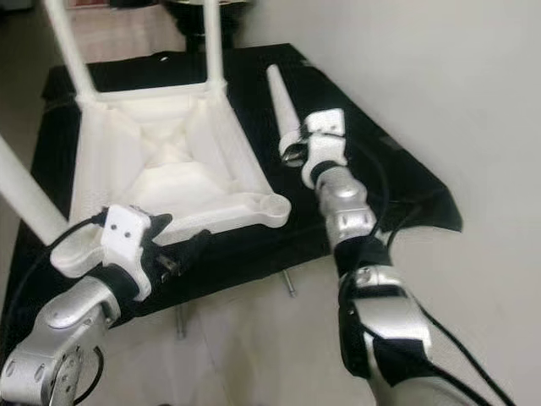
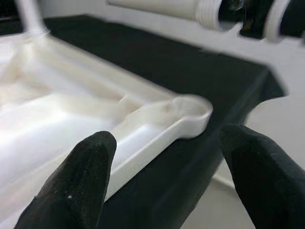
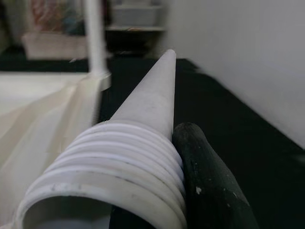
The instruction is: Building children table
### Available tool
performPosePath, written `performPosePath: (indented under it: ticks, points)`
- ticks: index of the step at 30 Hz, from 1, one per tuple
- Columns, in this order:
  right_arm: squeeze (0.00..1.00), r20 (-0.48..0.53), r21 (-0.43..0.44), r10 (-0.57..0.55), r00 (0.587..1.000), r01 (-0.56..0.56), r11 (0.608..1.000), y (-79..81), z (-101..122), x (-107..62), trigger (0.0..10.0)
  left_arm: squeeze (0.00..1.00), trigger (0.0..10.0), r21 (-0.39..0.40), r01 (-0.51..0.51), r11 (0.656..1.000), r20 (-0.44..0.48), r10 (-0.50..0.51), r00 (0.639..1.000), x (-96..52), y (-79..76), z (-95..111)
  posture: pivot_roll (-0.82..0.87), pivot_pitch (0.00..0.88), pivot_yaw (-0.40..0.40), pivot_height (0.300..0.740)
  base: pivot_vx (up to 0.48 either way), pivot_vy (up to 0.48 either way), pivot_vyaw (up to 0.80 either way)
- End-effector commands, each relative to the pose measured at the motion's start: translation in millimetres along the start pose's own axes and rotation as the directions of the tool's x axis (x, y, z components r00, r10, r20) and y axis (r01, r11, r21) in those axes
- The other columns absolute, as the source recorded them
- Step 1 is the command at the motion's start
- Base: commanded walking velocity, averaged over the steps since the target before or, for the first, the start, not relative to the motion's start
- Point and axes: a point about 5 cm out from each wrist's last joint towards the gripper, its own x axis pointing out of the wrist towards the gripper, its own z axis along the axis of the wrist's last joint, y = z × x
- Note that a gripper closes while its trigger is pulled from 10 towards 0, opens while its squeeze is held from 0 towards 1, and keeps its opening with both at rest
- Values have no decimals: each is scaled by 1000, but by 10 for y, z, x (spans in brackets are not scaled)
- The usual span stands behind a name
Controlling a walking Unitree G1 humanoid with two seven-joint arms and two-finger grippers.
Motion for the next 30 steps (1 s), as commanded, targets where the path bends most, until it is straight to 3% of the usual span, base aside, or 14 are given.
performPosePath:
  ticks: [1,6,7,8,9,10,11,12,14,15,16,19,24,30]
  points:
    - [0,50,55,22,999,-24,998,12,147,29,0,0,10000,-47,8,999,11,-7,1000,14,9,18,-65,76,-39,740,0,0,0]
    - [0,237,348,86,968,-167,922,-261,423,-83,0,0,10000,-265,91,960,171,-46,984,204,15,316,-74,74,-38,740,0,0,0]
    - [0,355,434,200,913,-350,830,-239,517,-203,0,0,10000,-373,152,915,238,-64,969,285,22,431,-83,69,-28,740,0,0,0]
    - [0,355,434,200,913,-350,830,-239,517,-203,0,0,10000,-373,152,915,238,-64,969,285,22,431,-83,69,-28,740,0,0,0]
    - [0,468,459,303,830,-521,719,-160,587,-348,2157,0,10000,-471,236,850,317,-87,945,343,22,541,-86,68,-26,740,0,0,0]
    - [0,468,459,303,830,-521,719,-160,587,-348,2157,0,10000,-471,236,850,317,-87,945,343,22,541,-86,68,-26,740,0,0,0]
    - [0,499,459,331,801,-568,683,-129,598,-399,7176,0,10000,-502,266,823,347,-91,934,356,25,579,-86,68,-26,740,0,0,0]
    - [0,529,463,360,768,-617,636,-87,601,-454,10000,0,10000,-530,302,793,373,-103,922,373,29,619,-87,67,-24,740,0,0,0]
    - [0,529,463,360,768,-617,636,-87,601,-454,10000,0,10000,-530,302,793,373,-103,922,373,29,619,-87,67,-24,740,0,0,0]
    - [0,569,465,405,716,-686,559,-3,586,-546,10000,0,10000,-578,385,720,428,-134,894,394,31,700,-89,69,-18,740,0,0,0]
    - [0,569,465,405,716,-686,559,-3,586,-546,10000,0,10000,-578,385,720,428,-134,894,394,31,700,-89,69,-18,740,0,0,0]
    - [0,606,456,482,633,-773,441,135,506,-701,10000,0,10000,-626,518,583,533,-164,830,411,43,870,-88,72,-15,740,0,0,0]
    - [0,637,435,537,553,-833,342,183,458,-843,10000,0,10000,-646,575,502,596,-139,791,407,98,992,-89,75,-13,740,0,0,0]
    - [0,625,396,619,475,-877,272,255,419,-1000,10000,0,10000,-623,617,482,623,-172,763,371,91,1065,-88,76,-17,740,0,0,0]
